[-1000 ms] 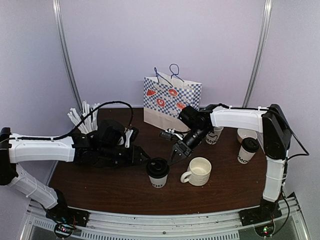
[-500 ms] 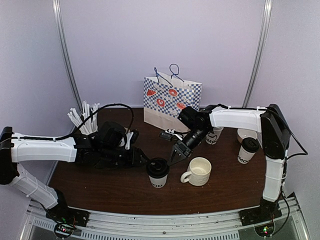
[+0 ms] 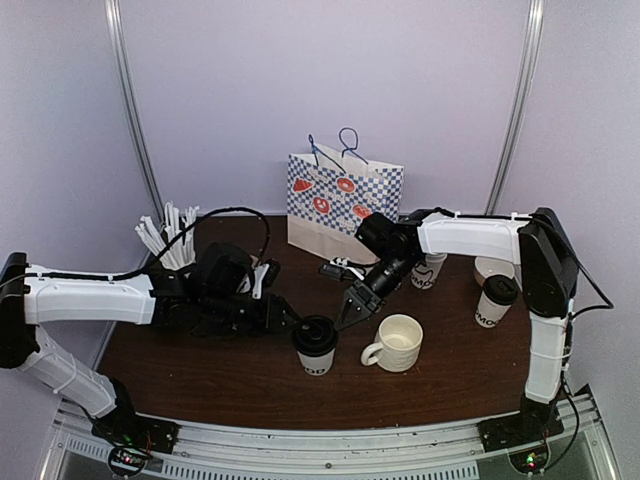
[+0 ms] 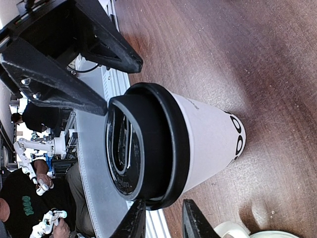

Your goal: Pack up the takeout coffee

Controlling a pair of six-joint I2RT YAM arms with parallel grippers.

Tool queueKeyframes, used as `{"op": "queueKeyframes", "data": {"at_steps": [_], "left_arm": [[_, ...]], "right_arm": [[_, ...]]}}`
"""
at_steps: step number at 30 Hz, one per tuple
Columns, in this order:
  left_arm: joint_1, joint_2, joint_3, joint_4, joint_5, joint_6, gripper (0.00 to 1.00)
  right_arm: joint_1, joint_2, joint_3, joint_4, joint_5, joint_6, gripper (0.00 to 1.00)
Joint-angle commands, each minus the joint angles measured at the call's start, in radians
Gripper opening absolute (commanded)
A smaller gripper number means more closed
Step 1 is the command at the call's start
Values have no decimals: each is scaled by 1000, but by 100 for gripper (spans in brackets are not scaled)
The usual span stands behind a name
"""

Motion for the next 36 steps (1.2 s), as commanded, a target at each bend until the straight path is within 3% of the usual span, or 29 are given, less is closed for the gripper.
{"op": "queueKeyframes", "data": {"at_steps": [1, 5, 10, 19, 36], "left_arm": [[7, -22, 6, 85, 41, 41, 45], [7, -84, 13, 36, -12, 63, 55], [10, -136, -37, -18, -96, 11, 51], [13, -64, -72, 72, -19, -45, 44], [13, -11, -57, 99, 21, -43, 44]], "right_arm": [[-4, 13, 23, -11, -11, -2, 29], [-4, 16, 28, -15, -8, -3, 31], [-6, 16, 29, -17, -8, -2, 31], [-5, 19, 33, -22, -11, -6, 32], [-5, 22, 33, -23, -13, -8, 35]]}}
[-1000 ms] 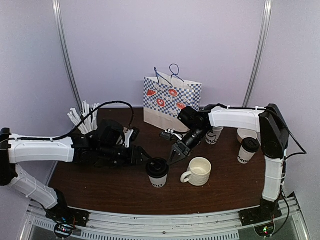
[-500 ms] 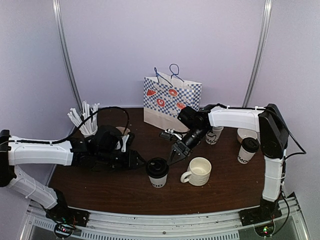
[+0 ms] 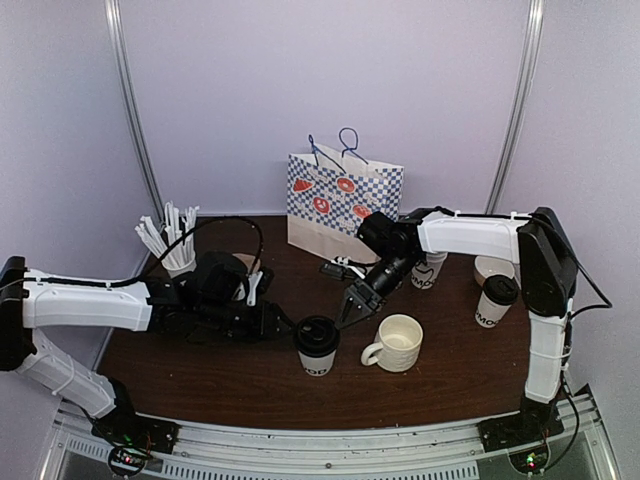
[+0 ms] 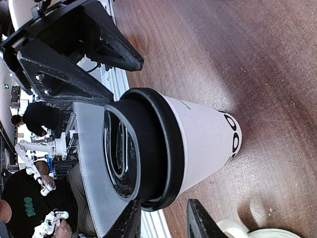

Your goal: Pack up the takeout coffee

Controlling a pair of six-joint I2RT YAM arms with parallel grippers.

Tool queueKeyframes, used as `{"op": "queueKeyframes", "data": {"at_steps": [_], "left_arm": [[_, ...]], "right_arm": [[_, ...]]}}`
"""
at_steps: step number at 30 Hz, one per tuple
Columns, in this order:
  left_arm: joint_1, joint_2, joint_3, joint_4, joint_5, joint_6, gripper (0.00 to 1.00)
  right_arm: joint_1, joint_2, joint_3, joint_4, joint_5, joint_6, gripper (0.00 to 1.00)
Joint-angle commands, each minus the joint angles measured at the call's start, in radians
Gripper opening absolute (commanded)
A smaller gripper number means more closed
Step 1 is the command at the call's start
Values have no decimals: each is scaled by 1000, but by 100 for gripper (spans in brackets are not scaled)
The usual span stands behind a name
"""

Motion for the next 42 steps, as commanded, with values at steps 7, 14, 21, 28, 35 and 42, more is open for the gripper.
{"op": "queueKeyframes", "data": {"at_steps": [7, 14, 21, 28, 35, 42], "left_arm": [[7, 49, 14, 68, 31, -12, 44], [8, 15, 3, 35, -2, -19, 45], [3, -119, -8, -21, -80, -12, 48], [-8, -62, -23, 60, 17, -61, 49], [-8, -45, -27, 92, 42, -67, 49], [-9, -7, -30, 117, 66, -80, 48]], "right_arm": [[-3, 25, 20, -6, -7, -7, 35], [-4, 36, 23, -7, -15, -8, 35], [-3, 28, 16, -9, -4, -13, 35], [-3, 35, 28, -21, -3, -17, 35], [-3, 24, 22, -23, 4, -22, 36], [-3, 22, 19, -24, 3, -25, 37]]}}
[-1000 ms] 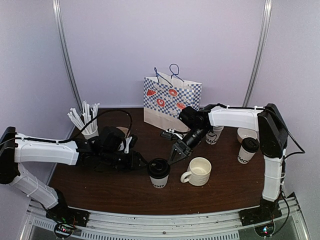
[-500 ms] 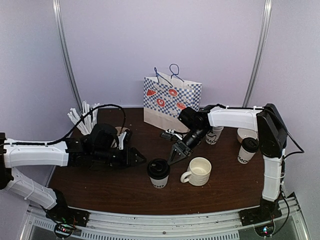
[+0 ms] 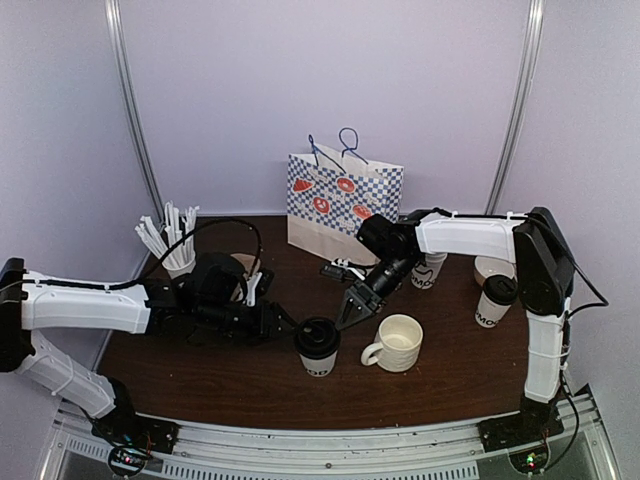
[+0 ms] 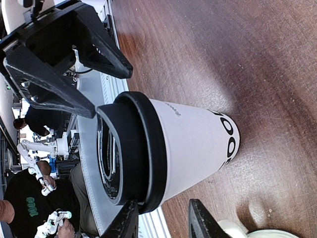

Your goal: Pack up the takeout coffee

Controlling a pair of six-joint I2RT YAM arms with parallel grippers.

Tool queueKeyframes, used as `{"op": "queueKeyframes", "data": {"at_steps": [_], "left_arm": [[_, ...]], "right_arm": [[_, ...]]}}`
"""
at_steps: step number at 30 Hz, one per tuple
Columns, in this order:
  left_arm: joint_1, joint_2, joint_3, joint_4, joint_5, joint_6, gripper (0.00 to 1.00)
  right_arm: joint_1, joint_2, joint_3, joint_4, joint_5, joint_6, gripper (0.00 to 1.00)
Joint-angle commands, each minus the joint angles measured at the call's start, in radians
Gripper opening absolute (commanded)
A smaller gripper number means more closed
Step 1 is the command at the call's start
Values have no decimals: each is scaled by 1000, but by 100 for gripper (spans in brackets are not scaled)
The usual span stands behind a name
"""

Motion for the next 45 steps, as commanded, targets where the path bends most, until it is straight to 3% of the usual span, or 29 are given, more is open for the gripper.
{"op": "queueKeyframes", "data": {"at_steps": [1, 17, 27, 45], "left_arm": [[-5, 5, -10, 63, 18, -13, 48], [-5, -68, -25, 13, -42, 3, 47], [-4, 0, -31, 58, -5, -33, 41], [-5, 82, -49, 66, 30, -49, 41]], "right_arm": [[3, 3, 14, -14, 10, -19, 36], [3, 11, 19, -19, 10, -21, 37], [3, 9, 19, -25, 12, -26, 38], [5, 50, 10, -16, -29, 4, 42]]}}
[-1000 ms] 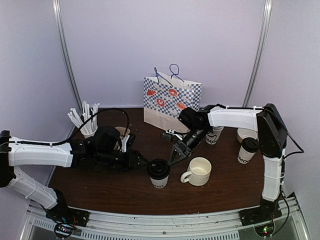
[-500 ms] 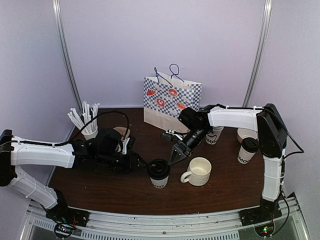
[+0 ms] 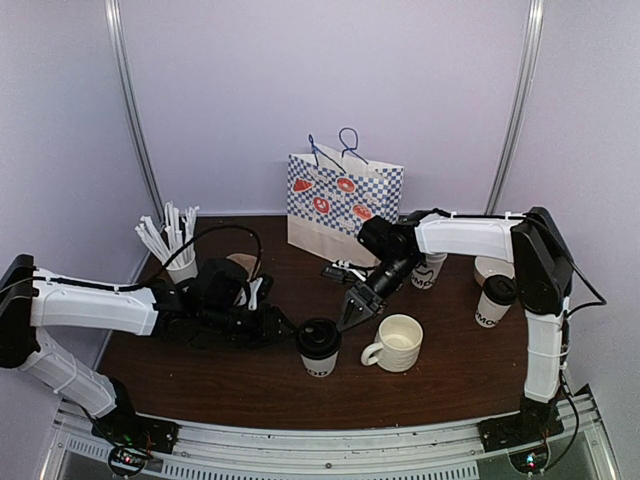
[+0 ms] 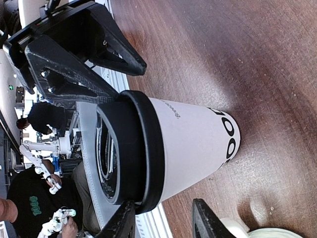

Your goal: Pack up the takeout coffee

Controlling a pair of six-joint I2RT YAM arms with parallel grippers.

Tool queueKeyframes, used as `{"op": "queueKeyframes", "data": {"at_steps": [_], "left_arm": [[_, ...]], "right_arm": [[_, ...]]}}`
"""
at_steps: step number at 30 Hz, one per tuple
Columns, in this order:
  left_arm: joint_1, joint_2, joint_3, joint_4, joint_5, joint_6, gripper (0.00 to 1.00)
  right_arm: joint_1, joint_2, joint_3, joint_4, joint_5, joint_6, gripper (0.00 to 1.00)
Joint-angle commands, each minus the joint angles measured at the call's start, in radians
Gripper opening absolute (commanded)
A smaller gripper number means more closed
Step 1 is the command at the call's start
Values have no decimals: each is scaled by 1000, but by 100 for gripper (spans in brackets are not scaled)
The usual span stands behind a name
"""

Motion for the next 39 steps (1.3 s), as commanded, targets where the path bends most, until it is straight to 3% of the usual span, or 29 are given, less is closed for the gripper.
{"op": "queueKeyframes", "data": {"at_steps": [1, 10, 12, 17, 21, 29, 39], "left_arm": [[-8, 33, -24, 21, 26, -15, 41], [-7, 60, -28, 20, 31, -14, 41], [-7, 69, -30, 14, 30, -13, 40], [-10, 105, 6, -183, -64, 53, 36], [-10, 110, -16, -196, -81, 67, 35], [-21, 19, 45, -145, -68, 162, 35], [-26, -114, 139, -197, -83, 219, 47]], "right_arm": [[8, 45, 14, -1, -24, 16, 42], [19, 82, 20, -9, 2, 21, 43], [30, 94, 26, -24, 99, 23, 41], [64, 135, 45, -66, 425, 48, 37], [66, 171, 56, -83, 491, 58, 36], [50, 108, 155, -159, 296, -38, 38], [-36, 0, 238, -214, 144, -88, 47]]}}
